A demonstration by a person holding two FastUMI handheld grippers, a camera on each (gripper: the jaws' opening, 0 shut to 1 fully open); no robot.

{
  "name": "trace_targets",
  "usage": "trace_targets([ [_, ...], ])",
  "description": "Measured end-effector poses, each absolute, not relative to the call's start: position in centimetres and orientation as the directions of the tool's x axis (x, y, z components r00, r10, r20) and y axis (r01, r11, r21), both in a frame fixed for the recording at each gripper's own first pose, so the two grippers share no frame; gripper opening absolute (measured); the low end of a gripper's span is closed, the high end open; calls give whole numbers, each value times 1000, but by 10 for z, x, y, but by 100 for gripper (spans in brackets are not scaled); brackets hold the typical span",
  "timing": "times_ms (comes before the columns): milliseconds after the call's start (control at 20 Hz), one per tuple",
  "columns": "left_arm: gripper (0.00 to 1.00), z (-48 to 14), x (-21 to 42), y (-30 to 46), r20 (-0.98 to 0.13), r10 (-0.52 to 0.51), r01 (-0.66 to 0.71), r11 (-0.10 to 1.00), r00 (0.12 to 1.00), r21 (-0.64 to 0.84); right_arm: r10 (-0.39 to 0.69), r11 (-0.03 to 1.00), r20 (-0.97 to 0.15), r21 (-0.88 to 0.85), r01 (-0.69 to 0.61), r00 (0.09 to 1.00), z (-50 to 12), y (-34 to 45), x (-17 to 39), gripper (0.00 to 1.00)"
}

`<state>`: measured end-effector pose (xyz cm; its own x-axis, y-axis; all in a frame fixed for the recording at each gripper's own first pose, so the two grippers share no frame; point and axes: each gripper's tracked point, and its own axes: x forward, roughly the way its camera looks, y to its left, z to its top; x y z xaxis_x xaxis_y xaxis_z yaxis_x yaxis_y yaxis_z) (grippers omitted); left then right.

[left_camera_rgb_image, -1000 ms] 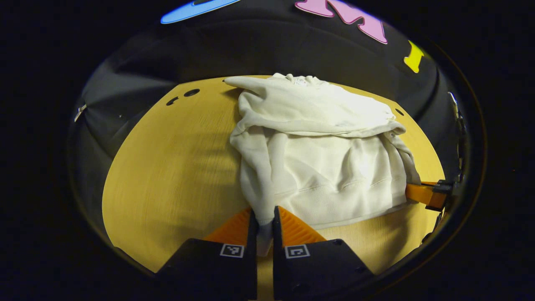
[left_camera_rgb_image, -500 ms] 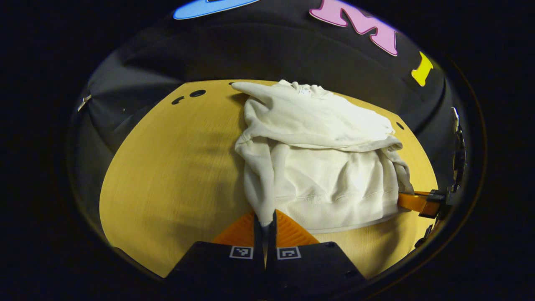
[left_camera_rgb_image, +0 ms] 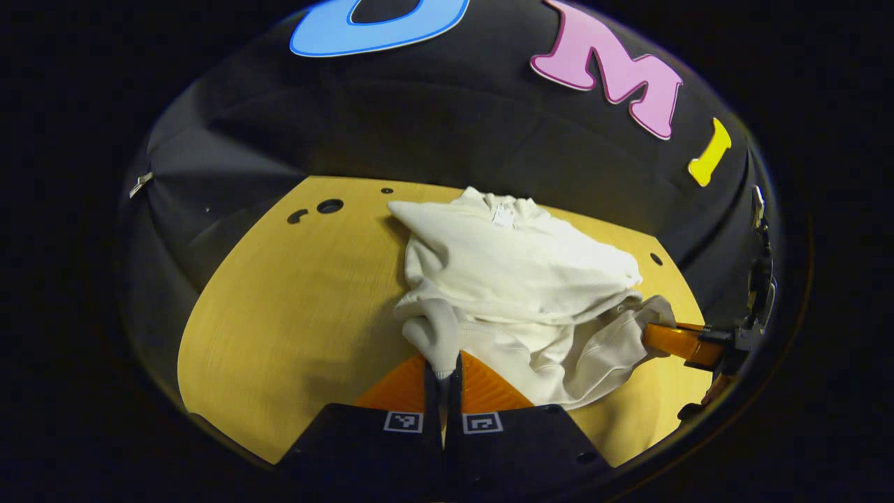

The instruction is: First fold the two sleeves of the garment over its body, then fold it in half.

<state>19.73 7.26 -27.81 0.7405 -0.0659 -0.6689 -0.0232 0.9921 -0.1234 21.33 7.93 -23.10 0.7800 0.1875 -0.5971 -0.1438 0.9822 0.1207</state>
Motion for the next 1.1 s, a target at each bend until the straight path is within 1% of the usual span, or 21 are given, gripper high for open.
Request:
trace_targets([
  [250,6,-236,259,73,-551,-68,25,996,832,-86,194,979,-518,158,-130,833,-198,90,264,7],
  [450,6,-221,306,71,-510,-71,45,997,857,-64,174,981,-440,154,-117,881,-169,96,323,7],
  [600,6,-215,342,72,-483,-65,49,998,873,-44,138,985,-384,151,-85,913,-154,90,365,7],
  [750,6,-223,377,77,-481,-54,49,999,875,-21,95,988,-358,152,-42,929,-154,80,400,7],
  [1000,6,-254,438,98,-457,-23,-12,997,889,-75,25,993,-325,118,14,946,-170,65,452,7],
  [1050,7,-264,447,102,-455,-19,-10,998,890,-61,12,993,-326,117,28,945,-178,65,460,7],
  [1100,8,-275,456,105,-456,-7,-9,999,890,-33,3,992,-329,121,39,944,-187,67,466,10],
])
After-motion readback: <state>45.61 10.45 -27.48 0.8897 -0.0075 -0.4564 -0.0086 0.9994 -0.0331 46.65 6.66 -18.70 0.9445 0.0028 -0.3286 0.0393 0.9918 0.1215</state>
